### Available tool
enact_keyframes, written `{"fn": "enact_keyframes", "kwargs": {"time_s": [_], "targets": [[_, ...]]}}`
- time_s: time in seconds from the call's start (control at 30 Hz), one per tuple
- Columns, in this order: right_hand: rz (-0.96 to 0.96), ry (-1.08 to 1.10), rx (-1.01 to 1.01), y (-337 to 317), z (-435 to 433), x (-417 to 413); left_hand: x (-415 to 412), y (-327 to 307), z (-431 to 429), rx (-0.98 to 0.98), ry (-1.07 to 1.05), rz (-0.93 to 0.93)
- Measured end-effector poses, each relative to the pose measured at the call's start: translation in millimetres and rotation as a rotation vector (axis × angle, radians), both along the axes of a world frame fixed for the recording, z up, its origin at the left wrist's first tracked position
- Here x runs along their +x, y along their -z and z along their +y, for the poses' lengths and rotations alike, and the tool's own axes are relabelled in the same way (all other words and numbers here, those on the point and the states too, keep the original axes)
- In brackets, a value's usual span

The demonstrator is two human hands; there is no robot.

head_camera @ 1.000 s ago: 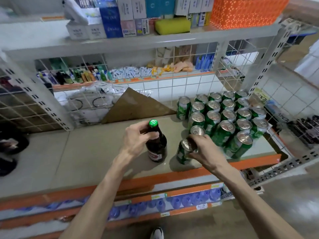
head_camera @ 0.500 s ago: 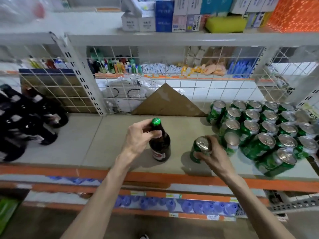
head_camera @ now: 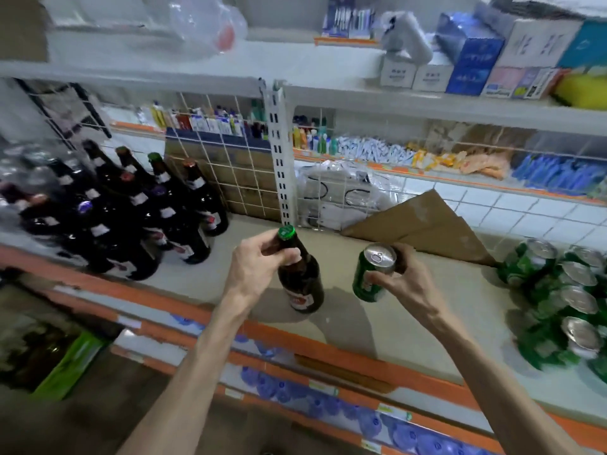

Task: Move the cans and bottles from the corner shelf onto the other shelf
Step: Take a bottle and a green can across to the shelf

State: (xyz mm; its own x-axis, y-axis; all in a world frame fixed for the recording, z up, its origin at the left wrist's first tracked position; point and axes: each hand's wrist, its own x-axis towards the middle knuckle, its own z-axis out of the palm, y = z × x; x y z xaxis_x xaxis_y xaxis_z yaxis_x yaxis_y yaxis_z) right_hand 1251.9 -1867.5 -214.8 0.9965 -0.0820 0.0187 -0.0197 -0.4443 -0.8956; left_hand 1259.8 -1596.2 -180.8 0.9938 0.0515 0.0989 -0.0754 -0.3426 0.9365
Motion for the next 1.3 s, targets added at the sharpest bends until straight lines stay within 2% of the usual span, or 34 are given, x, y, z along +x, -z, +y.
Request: {"fn": "enact_keyframes", "kwargs": {"time_s": [0.3, 0.57, 0.87, 1.3], "targets": [[-0.055, -0.153, -0.042, -9.3, 158.1, 69.5, 30.9, -29.9, 155.0, 0.002, -0.097, 0.003], [-0.073, -0.211, -0.085, -16.4, 238.4, 100.2, 24.5, -44.3, 228.2, 0.054, -0.121, 0.03], [-0.056, -0.249, -0.082, -8.9, 273.6, 131.1, 27.6, -30.8, 253.7, 0.085, -0.172, 0.05], [0.004, -0.275, -0.044, 30.4, 273.0, 180.4, 46.6, -2.2, 267.4, 0.059, -0.214, 0.073]]}}
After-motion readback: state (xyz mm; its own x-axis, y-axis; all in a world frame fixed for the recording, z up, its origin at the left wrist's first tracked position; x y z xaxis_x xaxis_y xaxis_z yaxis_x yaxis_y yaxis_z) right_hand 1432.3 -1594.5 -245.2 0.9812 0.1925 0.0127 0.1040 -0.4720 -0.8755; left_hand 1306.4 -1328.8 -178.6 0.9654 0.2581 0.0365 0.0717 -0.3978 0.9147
